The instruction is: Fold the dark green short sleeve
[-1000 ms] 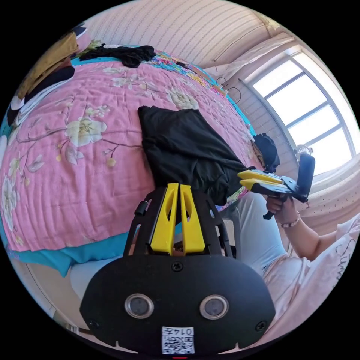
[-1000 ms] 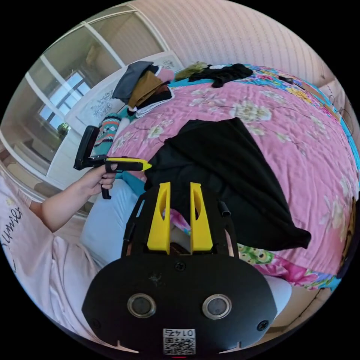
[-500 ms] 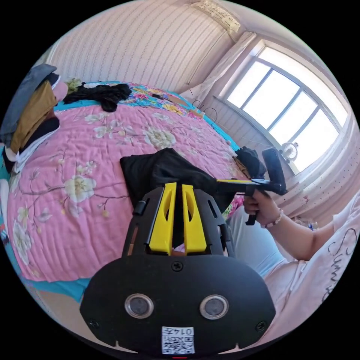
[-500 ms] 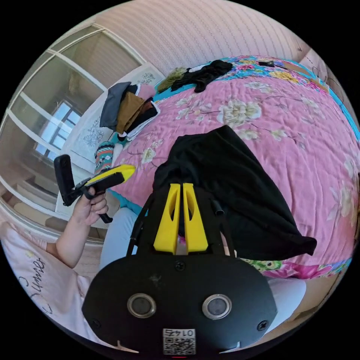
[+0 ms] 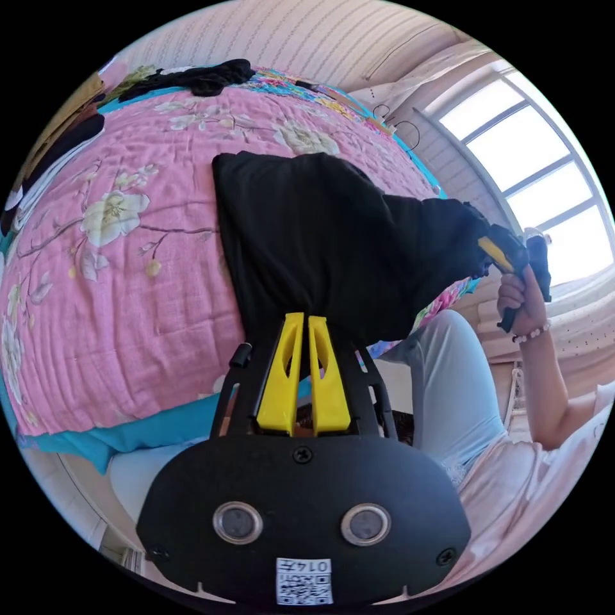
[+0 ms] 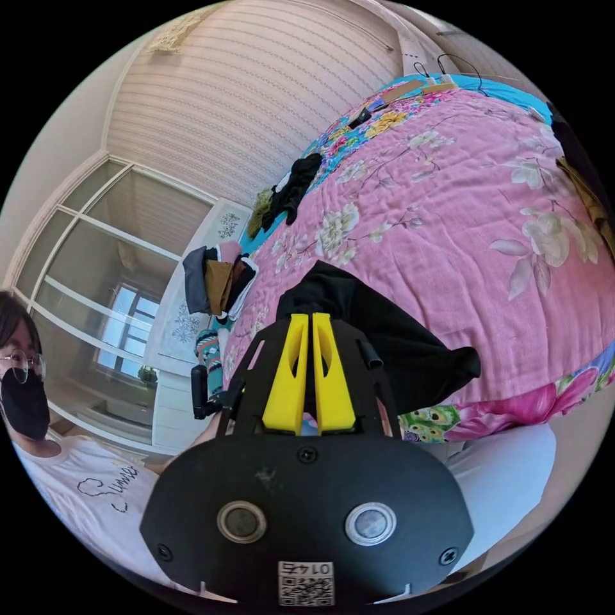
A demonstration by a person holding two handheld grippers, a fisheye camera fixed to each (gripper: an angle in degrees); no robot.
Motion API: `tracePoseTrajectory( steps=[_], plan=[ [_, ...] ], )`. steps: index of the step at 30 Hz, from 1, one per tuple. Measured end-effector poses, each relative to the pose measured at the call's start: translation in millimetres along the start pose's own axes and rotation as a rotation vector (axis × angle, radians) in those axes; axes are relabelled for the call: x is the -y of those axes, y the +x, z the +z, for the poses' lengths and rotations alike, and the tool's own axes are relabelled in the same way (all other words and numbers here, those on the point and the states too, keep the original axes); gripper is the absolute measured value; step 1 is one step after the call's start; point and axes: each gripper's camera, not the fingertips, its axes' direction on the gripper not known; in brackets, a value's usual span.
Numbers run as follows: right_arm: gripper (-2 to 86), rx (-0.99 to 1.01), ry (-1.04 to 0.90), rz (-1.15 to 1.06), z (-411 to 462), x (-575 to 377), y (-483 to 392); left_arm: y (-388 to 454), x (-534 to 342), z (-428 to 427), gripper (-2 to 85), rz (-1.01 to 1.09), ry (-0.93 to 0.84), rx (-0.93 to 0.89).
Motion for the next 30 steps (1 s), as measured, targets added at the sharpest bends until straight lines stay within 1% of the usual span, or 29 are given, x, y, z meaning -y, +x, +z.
tracePoseTrajectory(
  steps=[3,5,6,7,8,9,11,12,14,16,18,19,21,22,24,25,27,30],
  plan=[
    [0.2,0.062,0.043,-0.041,-33,-6,-7,8,-5,-54,-0.9,0.033,0.129,-0.055],
    [0.2,0.163,0.127,-0.066,-68,-10,-15,16,-9,-106,-1.0,0.075,0.280,-0.112],
    [0.1,0.193,0.156,-0.072,-78,-11,-18,19,-11,-120,-1.0,0.085,0.317,-0.121],
    [0.1,0.250,0.212,-0.090,-98,-13,-24,23,-14,-148,-1.0,0.099,0.393,-0.133],
    [0.1,0.287,0.263,-0.134,-120,-15,-35,28,-18,-177,-1.0,0.113,0.474,-0.147],
    [0.1,0.294,0.286,-0.165,-131,-16,-43,32,-20,-192,-1.0,0.123,0.515,-0.156],
    [0.1,0.315,0.354,-0.318,-172,-22,-83,52,-32,-251,-1.0,0.199,0.666,-0.184],
    [0.1,0.316,0.367,-0.356,-182,-24,-94,59,-35,-265,-1.0,0.226,0.700,-0.186],
    [0.1,0.322,0.432,-0.512,-220,-33,-139,89,-48,-317,-1.0,0.335,0.821,-0.179],
    [0.1,0.339,0.501,-0.605,-248,-40,-170,108,-57,-352,-1.0,0.387,0.887,-0.183],
    [0.1,0.349,0.560,-0.682,-275,-46,-200,126,-64,-383,-1.0,0.447,0.930,-0.177],
    [0.1,0.333,0.594,-0.734,-290,-50,-220,139,-68,-401,-1.0,0.491,0.959,-0.146],
    [0.1,0.270,0.637,-0.818,-307,-55,-250,154,-70,-423,-1.0,0.545,0.993,-0.083],
    [0.1,0.204,0.659,-0.865,-314,-56,-268,160,-68,-435,-1.0,0.559,1.005,-0.051],
    [0.1,0.109,0.686,-0.920,-316,-53,-290,163,-58,-446,-1.0,0.562,1.005,-0.029],
    [0.1,0.060,0.683,-0.942,-312,-46,-300,161,-48,-450,-1.0,0.548,0.999,-0.005],
    [0.2,0.021,0.654,-0.952,-300,-28,-308,156,-28,-448,-1.0,0.515,0.974,0.051],
    [0.2,-0.035,0.564,-0.909,-260,16,-306,136,17,-429,-1.0,0.436,0.903,0.116]
  ],
)
